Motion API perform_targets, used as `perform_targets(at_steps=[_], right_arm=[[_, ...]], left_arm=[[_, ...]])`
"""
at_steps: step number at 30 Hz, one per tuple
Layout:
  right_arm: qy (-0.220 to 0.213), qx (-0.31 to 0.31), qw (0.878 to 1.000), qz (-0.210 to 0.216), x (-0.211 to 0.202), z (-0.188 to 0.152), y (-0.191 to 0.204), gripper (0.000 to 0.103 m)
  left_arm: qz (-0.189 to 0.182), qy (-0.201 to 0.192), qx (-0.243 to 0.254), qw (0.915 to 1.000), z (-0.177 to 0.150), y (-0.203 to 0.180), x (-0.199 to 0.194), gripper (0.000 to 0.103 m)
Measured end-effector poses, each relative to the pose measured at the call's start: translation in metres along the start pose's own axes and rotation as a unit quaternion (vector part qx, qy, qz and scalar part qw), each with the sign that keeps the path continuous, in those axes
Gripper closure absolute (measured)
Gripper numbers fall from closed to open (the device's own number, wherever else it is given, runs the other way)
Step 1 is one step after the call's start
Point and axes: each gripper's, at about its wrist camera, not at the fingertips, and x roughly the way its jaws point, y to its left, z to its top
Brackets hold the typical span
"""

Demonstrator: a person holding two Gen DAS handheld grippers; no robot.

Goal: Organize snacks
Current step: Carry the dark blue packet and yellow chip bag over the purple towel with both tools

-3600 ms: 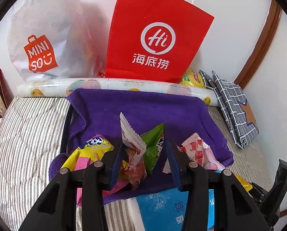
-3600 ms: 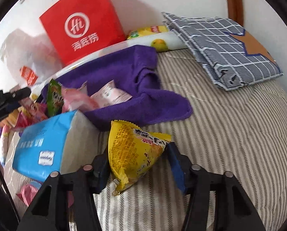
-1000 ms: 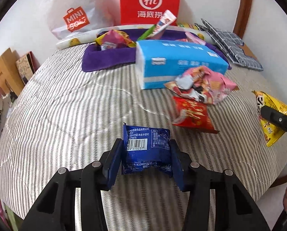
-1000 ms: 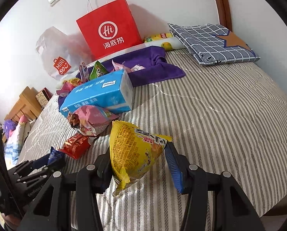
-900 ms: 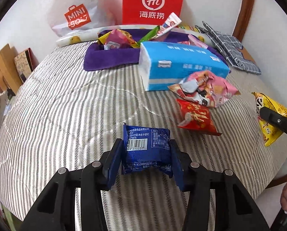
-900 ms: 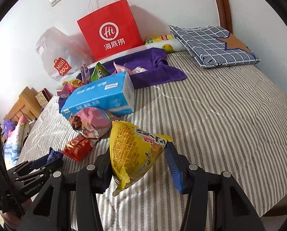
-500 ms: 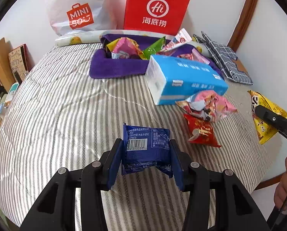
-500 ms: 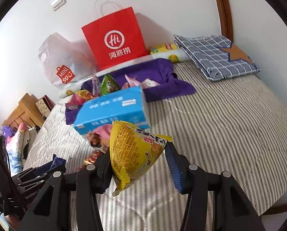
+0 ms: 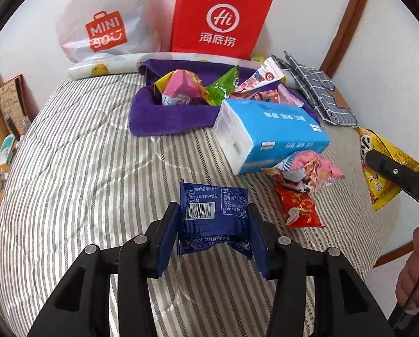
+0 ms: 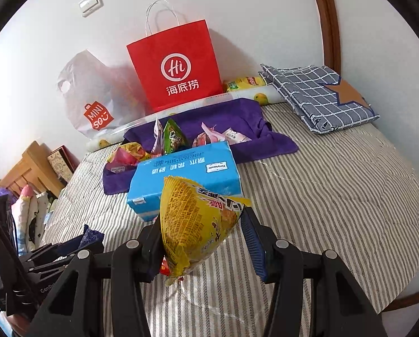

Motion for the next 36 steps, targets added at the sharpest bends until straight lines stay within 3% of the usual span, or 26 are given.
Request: perform_targets(at_steps=[7, 14, 36], right_arm=[[-0.004, 0.005, 1.0, -0.007, 0.0, 0.007, 0.011, 0.055], [-0.021, -0.006, 1.0, 0.004, -0.014, 0.02, 0.013, 0.055], [-0.033, -0.061, 0.996, 0.049, -0.06, 0.035, 0.022, 0.055]], left_arm=[[-0.005, 0.004, 0.015, 0.9999, 0.013, 0.003, 0.001, 0.056], [-0.001, -0.018, 0.02, 0.9996, 0.027, -0.008, -0.016, 0.056], [0.021, -0.054, -0.043, 0.9974, 0.022, -0.03, -0.075, 0.056]])
